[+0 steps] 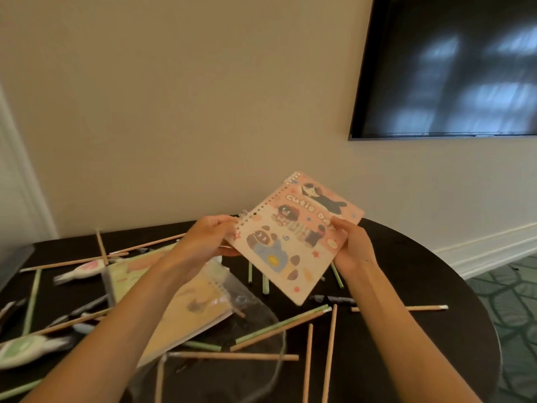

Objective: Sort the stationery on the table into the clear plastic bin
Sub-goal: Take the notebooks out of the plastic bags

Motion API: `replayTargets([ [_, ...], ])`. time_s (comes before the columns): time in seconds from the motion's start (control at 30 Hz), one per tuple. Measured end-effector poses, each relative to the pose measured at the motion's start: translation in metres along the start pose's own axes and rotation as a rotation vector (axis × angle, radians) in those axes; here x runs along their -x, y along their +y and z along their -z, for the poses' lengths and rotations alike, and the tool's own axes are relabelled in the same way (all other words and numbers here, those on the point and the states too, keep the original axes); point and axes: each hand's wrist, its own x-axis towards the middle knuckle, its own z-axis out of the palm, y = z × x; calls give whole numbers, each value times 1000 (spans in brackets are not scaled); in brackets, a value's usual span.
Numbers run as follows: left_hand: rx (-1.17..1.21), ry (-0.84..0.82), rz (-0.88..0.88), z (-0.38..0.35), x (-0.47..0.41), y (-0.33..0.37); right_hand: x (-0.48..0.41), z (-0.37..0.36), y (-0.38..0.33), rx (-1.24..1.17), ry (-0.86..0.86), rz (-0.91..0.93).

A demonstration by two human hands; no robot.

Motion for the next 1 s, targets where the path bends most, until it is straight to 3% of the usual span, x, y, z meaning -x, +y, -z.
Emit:
replayTargets([
  [0.13, 288, 200, 46, 15, 42, -6, 44, -29, 22, -160, 67, -9],
  [0.27, 442, 111, 109, -1, 91, -16, 79, -58, 49, -228, 12, 49],
  [0.4, 424, 184, 86, 18, 113, -28, 97, -45, 56, -136, -180, 58],
  [0.5, 349, 191, 83, 54, 116, -29, 105, -16, 44, 28, -238, -52],
  [0.6, 182, 72, 148, 74, 116, -21, 115, -2, 41, 313, -300, -155],
  [0.67, 73, 45, 181, 75, 114, -15, 118, -5, 42, 518, -240, -122],
  [0.8, -14, 213, 184, 72, 103, -12, 119, -6, 33, 385, -78, -96],
  [0.87, -332, 214, 111, 77, 97, -22, 121, 1, 25, 300, -27, -116],
  [1.0, -1025, -196, 66, 74, 93, -59, 123, 15, 16, 417, -60, -384],
])
